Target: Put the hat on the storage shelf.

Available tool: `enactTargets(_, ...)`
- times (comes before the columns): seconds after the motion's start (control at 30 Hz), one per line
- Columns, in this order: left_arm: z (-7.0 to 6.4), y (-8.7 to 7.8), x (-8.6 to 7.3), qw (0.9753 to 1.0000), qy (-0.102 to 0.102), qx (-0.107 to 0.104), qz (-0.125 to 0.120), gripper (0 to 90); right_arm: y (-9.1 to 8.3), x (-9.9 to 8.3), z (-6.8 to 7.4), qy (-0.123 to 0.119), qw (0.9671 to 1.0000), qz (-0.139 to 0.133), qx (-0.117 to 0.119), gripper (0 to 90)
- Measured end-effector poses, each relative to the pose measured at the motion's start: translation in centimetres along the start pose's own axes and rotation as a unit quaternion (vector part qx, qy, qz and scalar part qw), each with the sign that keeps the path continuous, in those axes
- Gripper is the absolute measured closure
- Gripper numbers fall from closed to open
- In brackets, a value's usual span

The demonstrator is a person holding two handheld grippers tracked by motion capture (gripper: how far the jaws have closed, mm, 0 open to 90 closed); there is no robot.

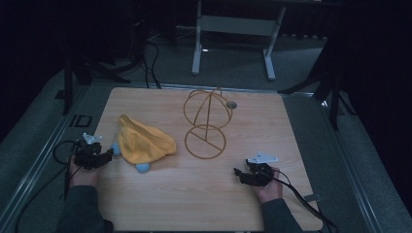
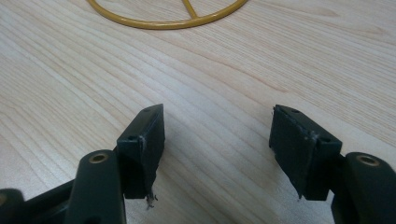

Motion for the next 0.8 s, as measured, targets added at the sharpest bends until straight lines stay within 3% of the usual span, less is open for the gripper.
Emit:
enactTargets(0.17,0.2,0.7,0.5,0.9999,-0.013,-0.003,0.006,53.1,0.0,0.0,0.0,0.000,1.0000,0.000,0.000,35.5)
enactTargets(0.3,0.0,1.4,0.9,0.9996,-0.023,-0.018,0.006,52.0,0.0,0.0,0.0,-0.001,1.0000,0.000,0.001,34.9)
enactTargets(0.53,-0.2,2.3,0.7,0.9992,-0.027,-0.022,0.022,52.5,0.0,0.0,0.0,-0.002,1.0000,0.000,0.001,34.8)
enactTargets(0.8,-0.5,2.9,0.3,0.9987,-0.024,-0.009,0.044,52.6,0.0,0.0,0.0,-0.002,1.0000,0.000,0.001,34.5)
Point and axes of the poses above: each handheld gripper's, and its own axes: y roughly forward along the jaws, x roughly out of its top, z roughly to its left, the point moved 3 cm from there along y, roughly forward along the jaws, and after that the axes turned 10 degrees about -y, right-handed, at the moved point
